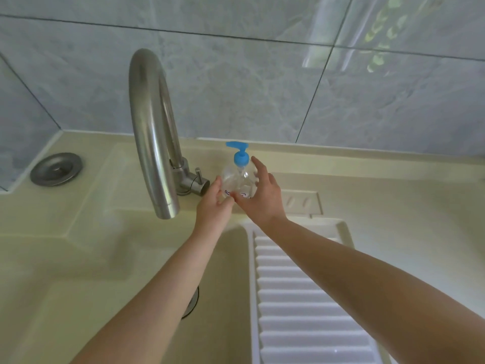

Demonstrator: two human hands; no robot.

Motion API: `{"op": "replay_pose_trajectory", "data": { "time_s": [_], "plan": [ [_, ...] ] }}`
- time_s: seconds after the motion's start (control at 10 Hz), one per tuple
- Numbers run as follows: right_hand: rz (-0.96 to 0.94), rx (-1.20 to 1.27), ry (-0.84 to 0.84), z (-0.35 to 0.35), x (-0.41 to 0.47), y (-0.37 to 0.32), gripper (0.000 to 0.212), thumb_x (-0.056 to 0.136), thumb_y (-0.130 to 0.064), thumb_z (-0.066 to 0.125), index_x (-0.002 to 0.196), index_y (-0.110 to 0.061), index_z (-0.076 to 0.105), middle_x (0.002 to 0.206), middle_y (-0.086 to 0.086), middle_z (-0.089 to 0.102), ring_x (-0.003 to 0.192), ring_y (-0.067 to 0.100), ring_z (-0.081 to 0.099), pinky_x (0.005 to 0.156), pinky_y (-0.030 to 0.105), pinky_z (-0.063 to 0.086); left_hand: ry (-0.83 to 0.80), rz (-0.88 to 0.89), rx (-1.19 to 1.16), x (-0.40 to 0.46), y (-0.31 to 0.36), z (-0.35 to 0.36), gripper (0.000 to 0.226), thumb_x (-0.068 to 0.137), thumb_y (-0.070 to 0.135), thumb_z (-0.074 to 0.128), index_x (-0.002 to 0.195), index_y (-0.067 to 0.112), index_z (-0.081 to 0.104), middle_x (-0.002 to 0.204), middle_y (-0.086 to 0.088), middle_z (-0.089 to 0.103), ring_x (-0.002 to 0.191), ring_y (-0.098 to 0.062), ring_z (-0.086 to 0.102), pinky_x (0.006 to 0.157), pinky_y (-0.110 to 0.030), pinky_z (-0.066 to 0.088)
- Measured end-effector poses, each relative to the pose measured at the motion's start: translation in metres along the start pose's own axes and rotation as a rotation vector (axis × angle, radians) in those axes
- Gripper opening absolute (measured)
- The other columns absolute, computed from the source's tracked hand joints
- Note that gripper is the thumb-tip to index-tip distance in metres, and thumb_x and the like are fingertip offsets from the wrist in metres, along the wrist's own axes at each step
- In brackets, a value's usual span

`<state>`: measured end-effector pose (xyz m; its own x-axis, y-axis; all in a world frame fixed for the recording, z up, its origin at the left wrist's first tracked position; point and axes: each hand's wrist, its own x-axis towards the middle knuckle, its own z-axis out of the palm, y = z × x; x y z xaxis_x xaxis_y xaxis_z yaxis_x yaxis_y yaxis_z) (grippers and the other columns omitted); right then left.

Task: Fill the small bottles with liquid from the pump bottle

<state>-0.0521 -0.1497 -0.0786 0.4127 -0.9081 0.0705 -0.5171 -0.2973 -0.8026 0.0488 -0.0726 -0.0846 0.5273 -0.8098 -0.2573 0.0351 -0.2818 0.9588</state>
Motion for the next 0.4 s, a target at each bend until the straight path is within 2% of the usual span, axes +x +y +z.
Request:
{"op": "replay_pose_trajectory", "data": {
  "time_s": [0.1, 0.2, 0.3, 0.4],
  "plan": [
    [-0.006, -0.003, -0.015, 0.002, 0.002, 0.003, 0.095, 0.079, -0.033, 0.079, 0.154, -0.037, 0.022, 0.132, 0.007, 0.051, 0.119, 0.022, 0.055, 0.098, 0.040, 0.050, 0.013, -0.010, 0.017, 0.001, 0.002, 0.001, 0.076, 0.071, 0.033, 0.049, 0.147, 0.031, 0.041, 0.142, 0.012, 0.053, 0.130, -0.001, 0.047, 0.113, -0.035, 0.037],
    [0.012, -0.003, -0.053, 0.000, 0.002, 0.003, 0.096, 0.081, -0.031, 0.078, 0.155, -0.038, 0.018, 0.136, 0.008, 0.049, 0.123, 0.023, 0.053, 0.101, 0.038, 0.048, 0.020, -0.004, 0.042, -0.001, 0.003, 0.003, 0.071, 0.081, 0.024, 0.052, 0.150, 0.030, 0.036, 0.146, 0.012, 0.048, 0.133, -0.002, 0.044, 0.114, -0.033, 0.035],
    [-0.004, -0.042, -0.080, -0.010, -0.001, -0.003, 0.095, 0.085, -0.025, 0.075, 0.158, -0.032, 0.014, 0.141, 0.010, 0.047, 0.129, 0.024, 0.048, 0.099, 0.023, 0.035, 0.035, -0.021, 0.061, -0.003, 0.007, 0.003, 0.069, 0.083, 0.023, 0.051, 0.151, 0.028, 0.035, 0.150, 0.010, 0.043, 0.136, -0.008, 0.041, 0.115, -0.034, 0.033],
    [0.007, -0.035, -0.063, -0.021, -0.008, -0.011, 0.092, 0.087, -0.019, 0.071, 0.158, -0.029, 0.014, 0.147, 0.008, 0.041, 0.134, 0.022, 0.041, 0.097, 0.018, 0.028, 0.125, -0.005, 0.055, -0.012, 0.006, 0.004, 0.060, 0.091, 0.007, 0.045, 0.148, 0.027, 0.041, 0.142, 0.007, 0.052, 0.125, -0.010, 0.052, 0.102, -0.025, 0.040]
  ]
}}
